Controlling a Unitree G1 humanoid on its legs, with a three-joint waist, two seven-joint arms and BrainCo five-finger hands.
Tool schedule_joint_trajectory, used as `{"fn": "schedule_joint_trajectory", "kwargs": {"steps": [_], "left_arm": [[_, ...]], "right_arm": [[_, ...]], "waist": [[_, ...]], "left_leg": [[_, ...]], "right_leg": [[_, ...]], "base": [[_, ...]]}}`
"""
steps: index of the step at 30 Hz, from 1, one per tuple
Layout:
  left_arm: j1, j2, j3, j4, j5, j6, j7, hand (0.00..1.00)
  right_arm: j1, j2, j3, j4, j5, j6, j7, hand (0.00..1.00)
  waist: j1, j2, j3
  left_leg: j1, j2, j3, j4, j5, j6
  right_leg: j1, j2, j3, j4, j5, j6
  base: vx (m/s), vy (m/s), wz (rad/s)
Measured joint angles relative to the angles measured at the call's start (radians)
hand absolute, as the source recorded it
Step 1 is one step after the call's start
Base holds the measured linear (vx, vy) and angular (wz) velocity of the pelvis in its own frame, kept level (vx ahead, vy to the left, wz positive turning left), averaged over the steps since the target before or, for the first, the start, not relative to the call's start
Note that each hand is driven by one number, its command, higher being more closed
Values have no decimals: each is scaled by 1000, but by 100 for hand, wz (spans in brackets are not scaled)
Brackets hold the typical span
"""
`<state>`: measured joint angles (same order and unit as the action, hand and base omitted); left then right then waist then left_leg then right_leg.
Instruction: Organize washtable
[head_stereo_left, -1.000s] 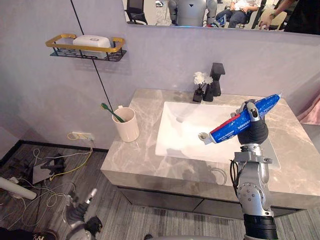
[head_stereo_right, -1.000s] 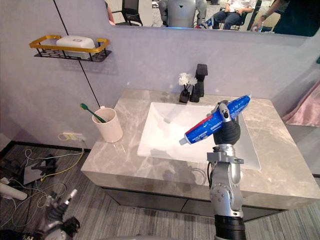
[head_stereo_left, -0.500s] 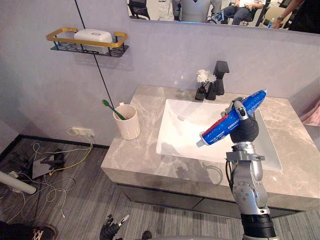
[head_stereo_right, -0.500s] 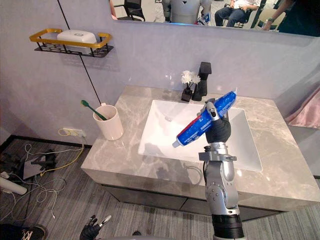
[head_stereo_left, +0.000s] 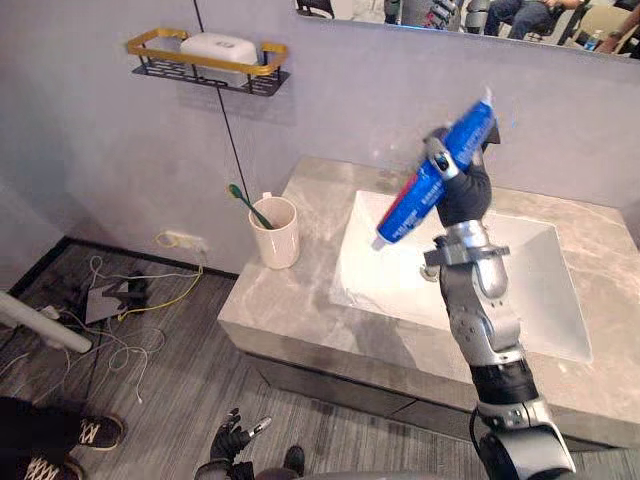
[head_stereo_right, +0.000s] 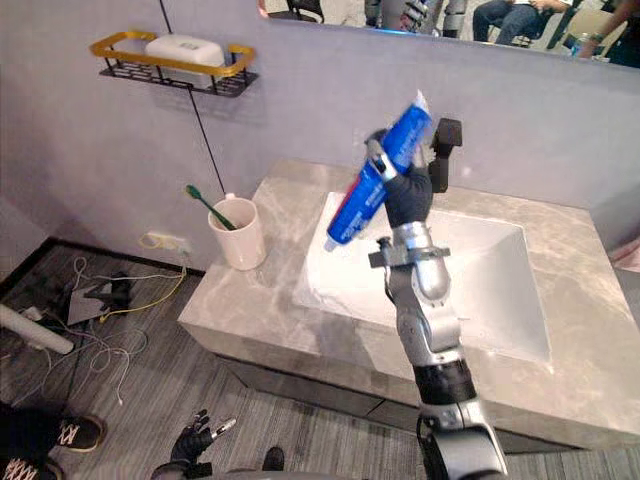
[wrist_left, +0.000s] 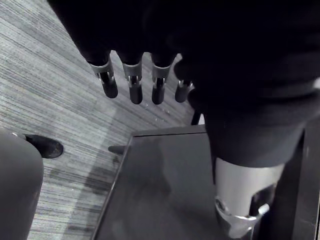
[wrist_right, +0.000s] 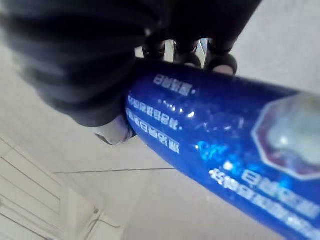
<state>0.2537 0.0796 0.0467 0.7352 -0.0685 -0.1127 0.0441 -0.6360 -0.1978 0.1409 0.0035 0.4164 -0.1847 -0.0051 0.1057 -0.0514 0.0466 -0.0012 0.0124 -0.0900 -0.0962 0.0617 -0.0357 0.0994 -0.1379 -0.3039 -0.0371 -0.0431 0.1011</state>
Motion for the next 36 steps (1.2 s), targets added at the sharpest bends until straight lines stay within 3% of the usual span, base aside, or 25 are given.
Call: {"fn": "schedule_joint_trajectory", "kwargs": {"steps": [3, 9, 12, 21, 36], "left_arm": [[-12, 3, -7, -1, 0, -9, -1, 0], [-23, 9, -7, -9, 0, -17, 0, 0], [-39, 10, -13, -7, 0, -16, 1, 0], [-51, 14, -29, -11, 1, -25, 3, 0], [-62, 22, -46, -18, 1, -29, 6, 0]], "right_arm": [[-100, -19, 8, 63, -39, -3, -29, 100], [-228, -27, 35, 152, -78, -3, -60, 100], [-259, -29, 36, 190, -113, -2, -72, 100], [-325, -27, 65, 299, -135, 1, -88, 100], [-396, 1, 98, 397, -143, 17, -100, 100]], "waist": [[18, -5, 16], [26, -12, 44], [49, -17, 52], [74, -21, 67], [77, -17, 96]], "left_leg": [[-5, -1, -10, -1, 4, -1], [-23, -2, -40, -5, 10, -2], [-27, -2, -43, -5, 10, -3], [-47, -1, -47, 1, 13, -5], [-58, 2, -51, 1, 15, -7]], "right_leg": [[0, 0, -11, 0, 0, 0], [-1, 2, -44, 0, -2, -3], [-2, 3, -49, 0, -4, -4], [-20, 12, -52, -1, -4, -4], [-27, 15, -56, -1, -4, -5]], "base": [[-40, -13, 10], [-39, -15, 15], [-4, -16, 6], [3, -5, 1], [-12, -4, 1]]}}
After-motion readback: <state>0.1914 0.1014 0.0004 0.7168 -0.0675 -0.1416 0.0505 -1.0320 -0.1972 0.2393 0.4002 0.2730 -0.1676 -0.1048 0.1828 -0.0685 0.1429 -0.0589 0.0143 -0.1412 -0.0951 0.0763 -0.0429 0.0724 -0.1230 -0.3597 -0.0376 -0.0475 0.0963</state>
